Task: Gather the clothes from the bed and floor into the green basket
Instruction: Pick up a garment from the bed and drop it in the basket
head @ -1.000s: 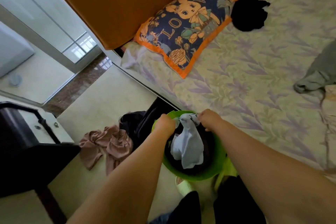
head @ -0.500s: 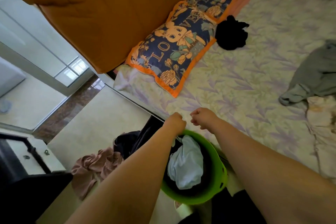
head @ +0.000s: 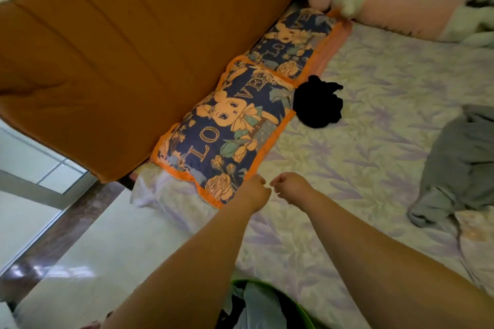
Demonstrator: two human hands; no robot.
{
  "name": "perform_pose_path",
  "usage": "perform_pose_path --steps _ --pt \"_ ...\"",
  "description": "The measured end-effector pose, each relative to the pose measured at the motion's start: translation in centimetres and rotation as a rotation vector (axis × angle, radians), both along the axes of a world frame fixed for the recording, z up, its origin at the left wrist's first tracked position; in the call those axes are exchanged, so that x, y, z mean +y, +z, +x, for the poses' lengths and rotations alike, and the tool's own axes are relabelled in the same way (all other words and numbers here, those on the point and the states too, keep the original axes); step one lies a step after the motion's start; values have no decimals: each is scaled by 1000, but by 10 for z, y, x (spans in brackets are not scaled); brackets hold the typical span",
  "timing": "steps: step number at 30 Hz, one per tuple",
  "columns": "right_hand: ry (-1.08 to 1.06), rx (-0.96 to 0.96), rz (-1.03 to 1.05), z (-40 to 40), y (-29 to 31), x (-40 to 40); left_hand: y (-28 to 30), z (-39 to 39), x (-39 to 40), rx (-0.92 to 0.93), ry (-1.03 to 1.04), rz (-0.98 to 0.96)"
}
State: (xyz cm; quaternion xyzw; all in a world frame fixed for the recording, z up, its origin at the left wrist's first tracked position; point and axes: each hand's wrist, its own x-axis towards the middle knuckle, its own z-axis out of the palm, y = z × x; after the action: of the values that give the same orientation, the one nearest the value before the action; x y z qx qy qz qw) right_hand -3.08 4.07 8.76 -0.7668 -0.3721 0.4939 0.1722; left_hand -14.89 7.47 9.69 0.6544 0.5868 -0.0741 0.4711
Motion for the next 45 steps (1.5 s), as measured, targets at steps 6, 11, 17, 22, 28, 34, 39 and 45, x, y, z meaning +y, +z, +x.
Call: perform_pose_path --steps 6,11,17,22,28,34,39,45 --pt "3 -159 53 108 -44 108 -42 112 102 -4 -76 19" --pt "-54 -185 66 175 -90 172 -90 183 177 -19 -132 121" --pt "-85 -201 34 245 -171 228 -134 252 238 -30 -147 97" --pt "-272 -84 -16 296 -227 264 -178 294 268 37 -243 140" --pt "-740 379 39 333 -262 293 -213 320 279 22 -249 124" --pt "-944 637 316 340 -274 304 -235 327 285 -126 12 -9" --pt "-875 700 287 315 -269 268 -227 322 273 -126 305 -157" --pt "-750 861 -76 265 -231 198 -192 295 229 -122 480 -302"
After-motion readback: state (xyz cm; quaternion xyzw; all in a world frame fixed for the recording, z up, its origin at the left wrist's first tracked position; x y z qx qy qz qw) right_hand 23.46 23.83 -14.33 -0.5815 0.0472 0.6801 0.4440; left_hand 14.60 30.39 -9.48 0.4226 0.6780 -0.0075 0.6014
